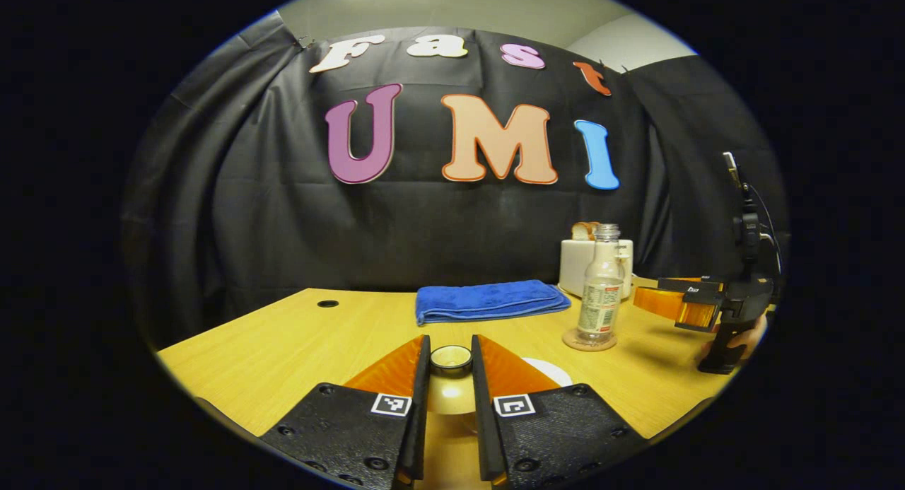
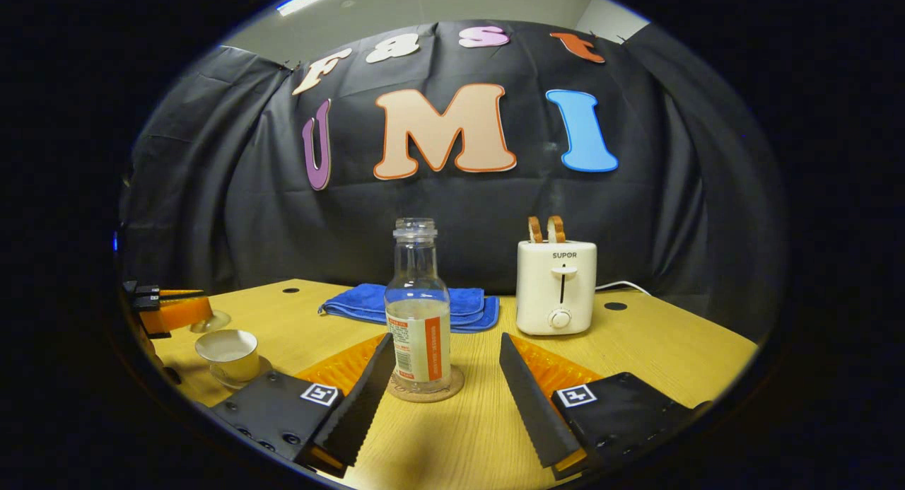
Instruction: Open the teacup lid with one hand, grasp the water bottle and pour water into the teacup with the other hand; after pouring, place the water bottle on the coaster and then close the teacup lid.
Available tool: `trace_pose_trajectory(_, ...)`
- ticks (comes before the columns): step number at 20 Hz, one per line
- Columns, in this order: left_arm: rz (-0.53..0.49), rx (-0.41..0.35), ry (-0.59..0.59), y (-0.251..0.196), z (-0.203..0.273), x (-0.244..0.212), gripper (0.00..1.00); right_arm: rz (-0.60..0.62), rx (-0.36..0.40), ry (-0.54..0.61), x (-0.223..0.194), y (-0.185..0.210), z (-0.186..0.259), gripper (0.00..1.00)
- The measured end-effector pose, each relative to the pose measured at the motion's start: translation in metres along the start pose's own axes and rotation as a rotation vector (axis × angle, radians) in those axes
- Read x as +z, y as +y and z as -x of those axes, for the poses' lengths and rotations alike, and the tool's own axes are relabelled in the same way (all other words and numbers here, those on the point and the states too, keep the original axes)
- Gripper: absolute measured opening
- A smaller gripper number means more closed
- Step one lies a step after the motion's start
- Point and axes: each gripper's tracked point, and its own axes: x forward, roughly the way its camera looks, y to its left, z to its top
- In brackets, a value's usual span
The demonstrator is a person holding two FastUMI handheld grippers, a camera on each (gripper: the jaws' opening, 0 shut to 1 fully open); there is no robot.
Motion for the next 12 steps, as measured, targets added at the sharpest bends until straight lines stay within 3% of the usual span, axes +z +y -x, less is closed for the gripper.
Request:
trace_pose_trajectory(4,-0.002,-0.039,0.002,-0.012,-0.001,0.0,0.28,0.001,-0.003,-0.005,-0.001,-0.009,0.011,0.95)
trace_pose_trajectory(7,-0.005,-0.076,0.015,-0.021,-0.002,-0.001,0.28,0.001,-0.006,-0.006,0.0,-0.013,0.019,0.91)
trace_pose_trajectory(8,-0.01,-0.092,0.028,-0.025,-0.002,-0.004,0.28,0.001,-0.006,-0.006,0.001,-0.014,0.02,0.95)
trace_pose_trajectory(12,-0.037,-0.126,0.082,-0.033,-0.004,-0.012,0.28,0.001,-0.008,-0.006,0.002,-0.02,0.025,0.95)
